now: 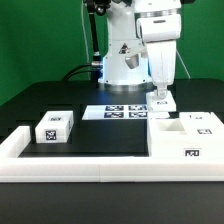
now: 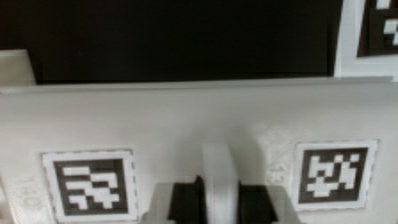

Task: Assemble cabinet

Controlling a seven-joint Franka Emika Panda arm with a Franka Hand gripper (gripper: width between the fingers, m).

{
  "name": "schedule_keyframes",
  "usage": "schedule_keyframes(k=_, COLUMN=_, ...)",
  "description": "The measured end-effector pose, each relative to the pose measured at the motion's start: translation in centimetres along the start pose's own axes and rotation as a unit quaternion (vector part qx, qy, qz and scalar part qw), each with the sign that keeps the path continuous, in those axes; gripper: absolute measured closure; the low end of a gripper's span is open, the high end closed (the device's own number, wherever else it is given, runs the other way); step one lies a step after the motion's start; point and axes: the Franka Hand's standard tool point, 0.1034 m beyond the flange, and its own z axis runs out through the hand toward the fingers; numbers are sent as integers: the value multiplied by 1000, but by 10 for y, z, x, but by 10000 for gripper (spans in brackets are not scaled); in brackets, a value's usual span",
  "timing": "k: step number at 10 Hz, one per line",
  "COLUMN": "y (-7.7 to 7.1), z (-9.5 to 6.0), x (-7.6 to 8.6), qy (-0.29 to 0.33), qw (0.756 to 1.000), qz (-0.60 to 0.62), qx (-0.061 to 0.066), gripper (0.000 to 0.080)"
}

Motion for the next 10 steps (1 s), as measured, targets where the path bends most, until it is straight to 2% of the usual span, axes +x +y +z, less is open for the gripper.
schedule_keyframes(k=3, y=0, z=1, x=-3, qy=0, qw=1000, qz=3, qx=1, gripper=737)
schedule_keyframes(k=6, y=11, z=-5, x=1, qy=-11, qw=999, qz=-31, qx=-12, gripper=737)
schedule_keyframes(k=10, y=9, z=-3, x=-2, qy=-11, qw=999, qz=-29, qx=-9, gripper=737)
